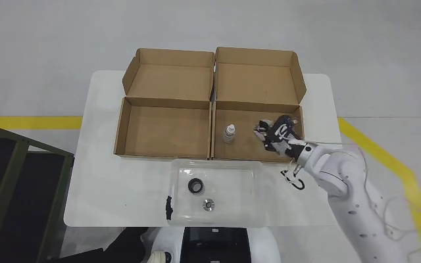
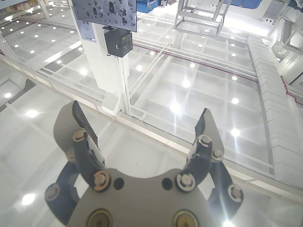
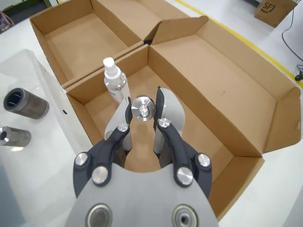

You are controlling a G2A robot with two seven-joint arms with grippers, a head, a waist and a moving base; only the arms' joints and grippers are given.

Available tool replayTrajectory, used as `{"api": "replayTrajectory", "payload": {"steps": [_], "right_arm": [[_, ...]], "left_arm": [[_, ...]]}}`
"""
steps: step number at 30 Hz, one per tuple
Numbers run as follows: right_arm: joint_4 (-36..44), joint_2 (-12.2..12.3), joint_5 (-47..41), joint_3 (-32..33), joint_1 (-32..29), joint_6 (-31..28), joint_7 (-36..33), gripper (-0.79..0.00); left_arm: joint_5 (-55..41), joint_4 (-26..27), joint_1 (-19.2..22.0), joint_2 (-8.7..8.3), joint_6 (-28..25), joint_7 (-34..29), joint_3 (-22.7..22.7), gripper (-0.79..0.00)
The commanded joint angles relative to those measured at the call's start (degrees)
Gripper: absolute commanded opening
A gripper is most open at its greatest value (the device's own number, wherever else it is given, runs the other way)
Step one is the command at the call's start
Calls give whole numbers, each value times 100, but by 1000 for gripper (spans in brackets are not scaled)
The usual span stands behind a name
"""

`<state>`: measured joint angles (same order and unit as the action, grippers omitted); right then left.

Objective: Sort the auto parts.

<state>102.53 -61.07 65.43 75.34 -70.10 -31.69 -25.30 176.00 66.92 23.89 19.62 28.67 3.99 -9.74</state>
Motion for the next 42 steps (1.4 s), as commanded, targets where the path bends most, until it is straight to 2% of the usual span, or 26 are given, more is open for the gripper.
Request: {"api": "replayTrajectory", "payload": {"steps": [1,15,35,36,38,42], "right_arm": [[-96,-16,78,-133,140,73,-211,-785],[-496,-90,205,-749,694,29,-1077,-785],[-1233,-235,200,-1391,1320,162,-1455,-785],[-1268,-243,198,-1420,1345,162,-1449,-757],[-1326,-256,186,-1453,1384,185,-1430,-551],[-1317,-275,116,-1503,1414,195,-1405,-363]], "left_arm": [[0,0,0,0,0,0,0,0],[0,0,0,0,0,0,0,0],[0,0,0,0,0,0,0,0],[0,0,0,0,0,0,0,0],[0,0,0,0,0,0,0,0],[0,0,0,0,0,0,0,0]]}}
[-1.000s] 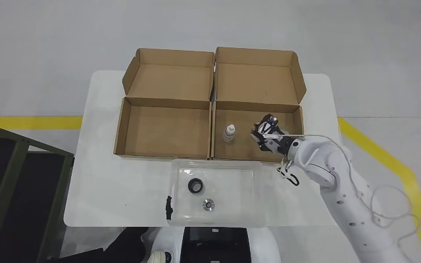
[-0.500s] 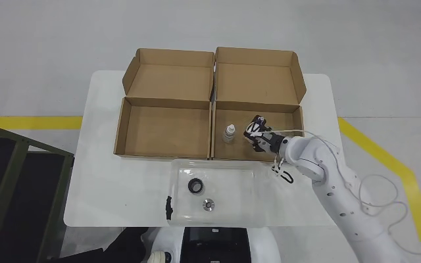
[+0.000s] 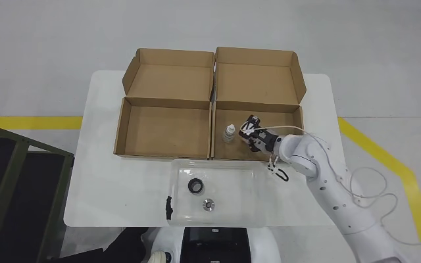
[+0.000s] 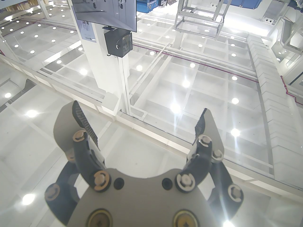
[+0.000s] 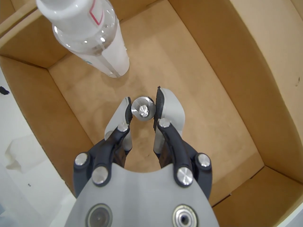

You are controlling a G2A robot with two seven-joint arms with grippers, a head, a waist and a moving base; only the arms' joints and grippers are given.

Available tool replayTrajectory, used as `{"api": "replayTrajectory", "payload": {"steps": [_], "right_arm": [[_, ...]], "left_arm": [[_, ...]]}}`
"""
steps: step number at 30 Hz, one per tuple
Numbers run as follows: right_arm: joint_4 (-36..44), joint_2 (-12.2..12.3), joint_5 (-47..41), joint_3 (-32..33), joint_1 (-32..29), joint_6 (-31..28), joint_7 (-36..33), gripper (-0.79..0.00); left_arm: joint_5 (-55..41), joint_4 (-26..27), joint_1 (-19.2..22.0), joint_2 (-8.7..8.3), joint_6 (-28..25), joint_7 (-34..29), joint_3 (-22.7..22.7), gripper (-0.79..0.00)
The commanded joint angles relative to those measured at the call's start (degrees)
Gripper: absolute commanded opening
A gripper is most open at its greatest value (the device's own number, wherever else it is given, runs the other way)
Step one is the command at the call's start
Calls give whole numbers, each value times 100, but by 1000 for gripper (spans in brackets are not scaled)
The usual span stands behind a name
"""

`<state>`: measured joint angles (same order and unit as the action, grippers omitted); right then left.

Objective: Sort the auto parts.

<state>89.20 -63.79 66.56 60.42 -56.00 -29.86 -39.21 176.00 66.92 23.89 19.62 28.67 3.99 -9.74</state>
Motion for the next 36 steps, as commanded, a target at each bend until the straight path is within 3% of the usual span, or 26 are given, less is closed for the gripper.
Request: {"api": "replayTrajectory", "payload": {"steps": [1,3,6,20,36], "right_arm": [[20,-6,-1,-18,11,18,-15,-305],[39,-10,-15,-25,22,25,-17,-222],[118,-9,6,-14,6,43,5,-194],[1565,181,111,697,-832,-227,265,-194],[3170,388,396,943,-2151,-1299,495,-132]], "left_arm": [[0,0,0,0,0,0,0,0],[0,0,0,0,0,0,0,0],[0,0,0,0,0,0,0,0],[0,0,0,0,0,0,0,0],[0,0,0,0,0,0,0,0]]}}
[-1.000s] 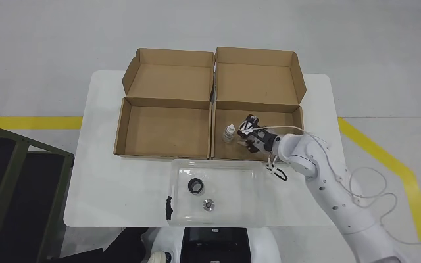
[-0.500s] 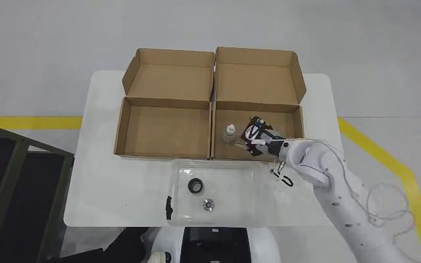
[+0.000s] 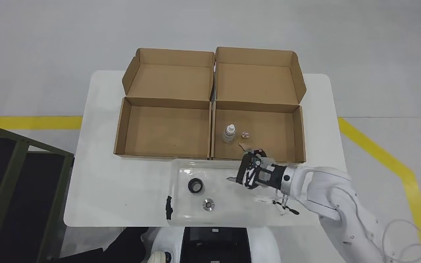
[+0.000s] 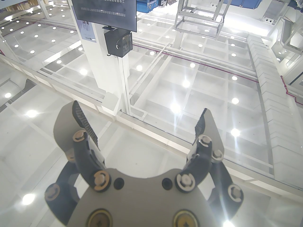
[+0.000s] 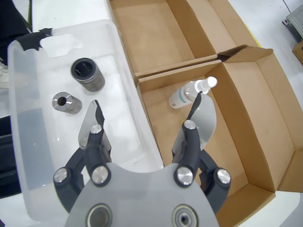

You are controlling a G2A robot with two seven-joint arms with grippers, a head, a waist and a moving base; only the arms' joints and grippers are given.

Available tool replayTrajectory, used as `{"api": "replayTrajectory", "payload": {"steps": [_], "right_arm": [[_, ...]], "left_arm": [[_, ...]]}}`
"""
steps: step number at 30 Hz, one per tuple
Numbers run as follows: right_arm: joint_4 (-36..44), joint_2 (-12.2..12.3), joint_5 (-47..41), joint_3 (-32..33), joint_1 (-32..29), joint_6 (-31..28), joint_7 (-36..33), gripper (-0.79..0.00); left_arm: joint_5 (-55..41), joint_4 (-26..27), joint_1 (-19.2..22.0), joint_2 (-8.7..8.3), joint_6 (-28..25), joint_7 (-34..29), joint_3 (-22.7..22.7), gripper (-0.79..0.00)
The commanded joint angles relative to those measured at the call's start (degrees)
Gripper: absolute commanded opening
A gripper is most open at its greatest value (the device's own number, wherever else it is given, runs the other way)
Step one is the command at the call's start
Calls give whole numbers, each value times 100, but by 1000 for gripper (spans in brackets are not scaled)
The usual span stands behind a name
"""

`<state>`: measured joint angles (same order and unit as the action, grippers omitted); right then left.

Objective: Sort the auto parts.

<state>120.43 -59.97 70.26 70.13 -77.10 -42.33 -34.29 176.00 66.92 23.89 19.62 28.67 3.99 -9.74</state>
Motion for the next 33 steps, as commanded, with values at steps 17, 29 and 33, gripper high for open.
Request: {"api": "replayTrajectory", "payload": {"steps": [17,29,33], "right_arm": [[14,19,565,-869,-241,-410,-50,-139],[-548,-48,488,-1394,155,-413,-272,-231],[-698,-66,369,-1529,300,-489,-399,-256]], "left_arm": [[0,0,0,0,0,0,0,0],[0,0,0,0,0,0,0,0],[0,0,0,0,0,0,0,0]]}}
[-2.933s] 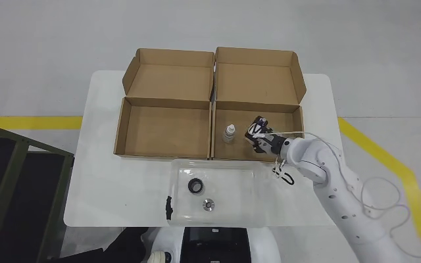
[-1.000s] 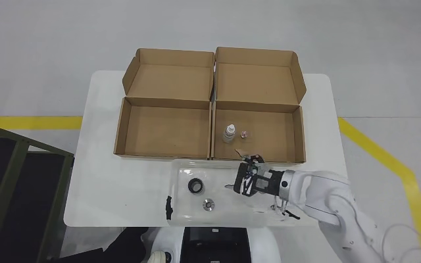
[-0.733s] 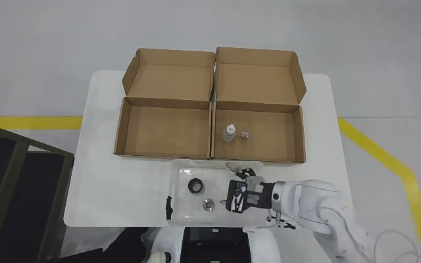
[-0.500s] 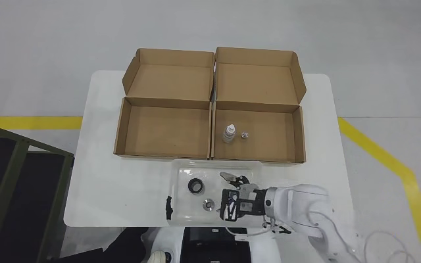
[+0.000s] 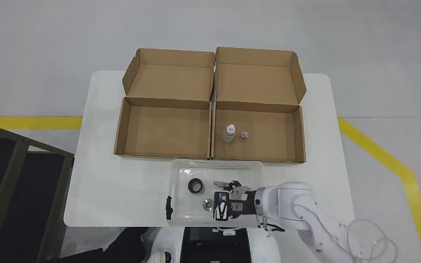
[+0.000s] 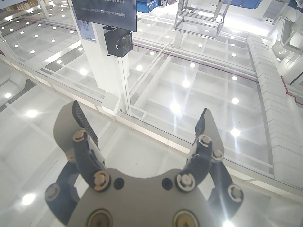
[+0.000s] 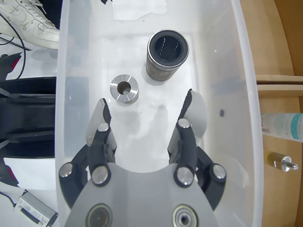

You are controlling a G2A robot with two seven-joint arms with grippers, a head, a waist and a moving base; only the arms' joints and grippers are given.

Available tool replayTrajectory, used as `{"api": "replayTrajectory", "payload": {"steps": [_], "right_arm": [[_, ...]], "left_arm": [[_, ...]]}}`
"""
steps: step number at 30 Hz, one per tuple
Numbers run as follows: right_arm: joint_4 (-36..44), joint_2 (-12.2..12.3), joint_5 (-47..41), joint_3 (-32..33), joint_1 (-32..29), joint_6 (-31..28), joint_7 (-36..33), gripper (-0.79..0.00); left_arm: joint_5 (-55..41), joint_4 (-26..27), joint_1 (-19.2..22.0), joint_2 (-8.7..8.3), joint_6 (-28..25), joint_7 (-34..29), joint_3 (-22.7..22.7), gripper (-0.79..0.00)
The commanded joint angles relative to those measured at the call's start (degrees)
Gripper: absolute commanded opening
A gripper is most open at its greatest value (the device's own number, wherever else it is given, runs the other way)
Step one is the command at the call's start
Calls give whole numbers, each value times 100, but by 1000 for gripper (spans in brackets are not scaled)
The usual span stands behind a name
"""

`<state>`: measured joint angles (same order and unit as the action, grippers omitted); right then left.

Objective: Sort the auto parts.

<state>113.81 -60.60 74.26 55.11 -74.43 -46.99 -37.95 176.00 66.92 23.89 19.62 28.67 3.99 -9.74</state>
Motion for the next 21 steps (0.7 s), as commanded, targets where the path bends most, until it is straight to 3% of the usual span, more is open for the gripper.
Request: {"api": "replayTrajectory", "payload": {"steps": [1,21], "right_arm": [[-73,-7,-54,-56,71,-38,-76,-259],[-669,-120,-376,-717,573,-32,-297,-360]], "left_arm": [[0,0,0,0,0,0,0,0],[0,0,0,0,0,0,0,0]]}}
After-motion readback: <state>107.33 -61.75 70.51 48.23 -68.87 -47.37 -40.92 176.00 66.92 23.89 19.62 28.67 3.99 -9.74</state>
